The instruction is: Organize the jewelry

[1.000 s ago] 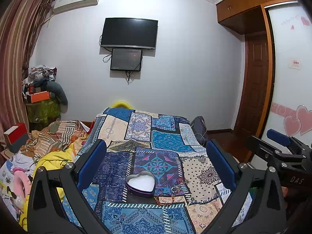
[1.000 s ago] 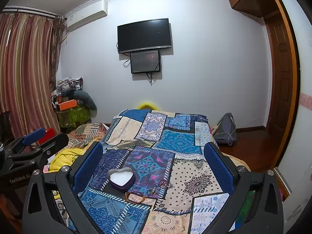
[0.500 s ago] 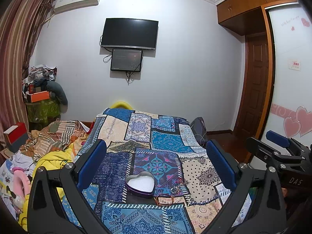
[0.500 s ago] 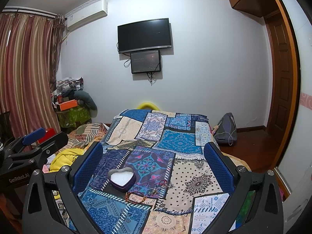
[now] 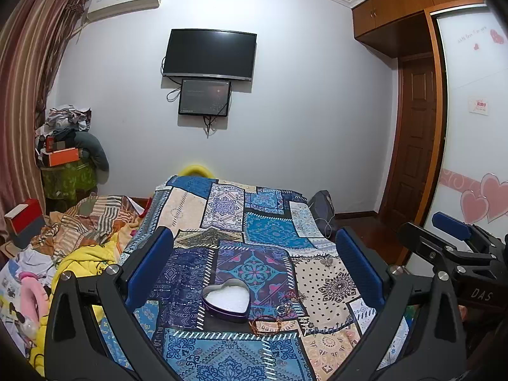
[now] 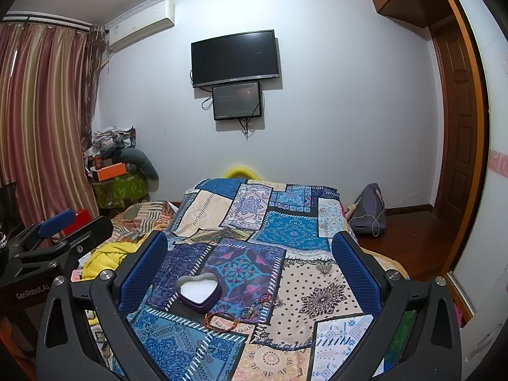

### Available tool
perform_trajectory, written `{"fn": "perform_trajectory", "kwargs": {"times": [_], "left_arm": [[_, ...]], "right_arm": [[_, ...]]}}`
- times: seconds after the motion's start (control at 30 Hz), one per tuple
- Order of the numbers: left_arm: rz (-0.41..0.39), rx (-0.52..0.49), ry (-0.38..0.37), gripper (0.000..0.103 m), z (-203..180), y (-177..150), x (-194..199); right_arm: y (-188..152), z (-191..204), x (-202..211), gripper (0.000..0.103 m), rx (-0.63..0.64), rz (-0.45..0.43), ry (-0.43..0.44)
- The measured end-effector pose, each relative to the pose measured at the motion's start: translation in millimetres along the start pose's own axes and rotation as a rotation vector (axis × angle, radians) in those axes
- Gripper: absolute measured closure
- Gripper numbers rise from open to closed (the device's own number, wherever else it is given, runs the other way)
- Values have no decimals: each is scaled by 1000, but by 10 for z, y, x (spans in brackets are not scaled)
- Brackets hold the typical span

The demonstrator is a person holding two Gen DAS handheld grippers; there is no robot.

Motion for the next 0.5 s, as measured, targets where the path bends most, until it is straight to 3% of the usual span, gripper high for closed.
{"fn": "perform_trajectory", "kwargs": {"times": [0.5], "left_arm": [[-11, -8, -8, 0, -19, 38, 33]], "right_arm": [[8, 39, 19, 0, -2, -2, 0]]}}
Point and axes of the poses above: each gripper's, at about its wrist camera, not at the fingertips, and x roughly against the way its jaws point, z to its left, y to its top, the point moved 3 cm from there along -x, roughly the way its jaws point, and after that the axes turned 5 degrees about -z, right-handed, at the moved point
